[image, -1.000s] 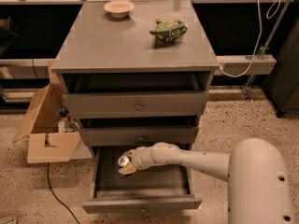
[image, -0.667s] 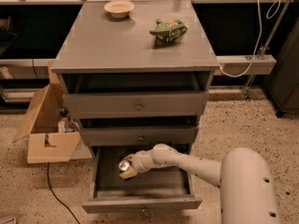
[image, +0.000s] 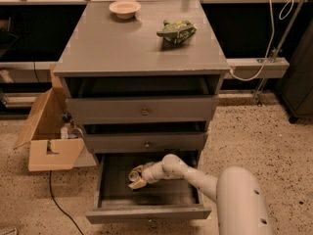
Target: Place pepsi can into bottom drawer
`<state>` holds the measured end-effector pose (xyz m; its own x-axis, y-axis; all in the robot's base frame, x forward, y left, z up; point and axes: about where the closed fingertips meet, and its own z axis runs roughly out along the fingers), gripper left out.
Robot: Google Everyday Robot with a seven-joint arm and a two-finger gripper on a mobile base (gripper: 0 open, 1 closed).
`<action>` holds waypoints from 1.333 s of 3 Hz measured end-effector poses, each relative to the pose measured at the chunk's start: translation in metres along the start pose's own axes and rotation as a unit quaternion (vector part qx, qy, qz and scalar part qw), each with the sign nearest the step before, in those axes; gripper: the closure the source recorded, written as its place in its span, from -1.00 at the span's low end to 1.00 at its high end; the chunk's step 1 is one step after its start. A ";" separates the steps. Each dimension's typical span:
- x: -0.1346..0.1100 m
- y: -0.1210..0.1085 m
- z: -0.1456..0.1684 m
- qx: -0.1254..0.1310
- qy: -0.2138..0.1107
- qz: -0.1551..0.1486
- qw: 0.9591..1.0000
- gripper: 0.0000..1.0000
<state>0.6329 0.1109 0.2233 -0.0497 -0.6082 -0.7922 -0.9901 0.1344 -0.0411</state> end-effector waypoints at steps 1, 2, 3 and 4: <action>0.019 -0.004 0.011 0.009 -0.001 0.010 1.000 1.00; 0.034 -0.006 0.020 0.015 0.008 0.025 1.000 0.69; 0.035 -0.006 0.020 0.015 0.009 0.025 1.000 0.23; 0.035 -0.006 0.020 0.015 0.009 0.025 1.000 -0.23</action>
Offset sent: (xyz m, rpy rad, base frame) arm 0.0125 -0.0161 -0.0598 -0.0378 0.0524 -0.1043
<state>0.6395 0.1045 0.1838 -0.1024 -0.6135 -0.7831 -0.9819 0.1886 -0.0193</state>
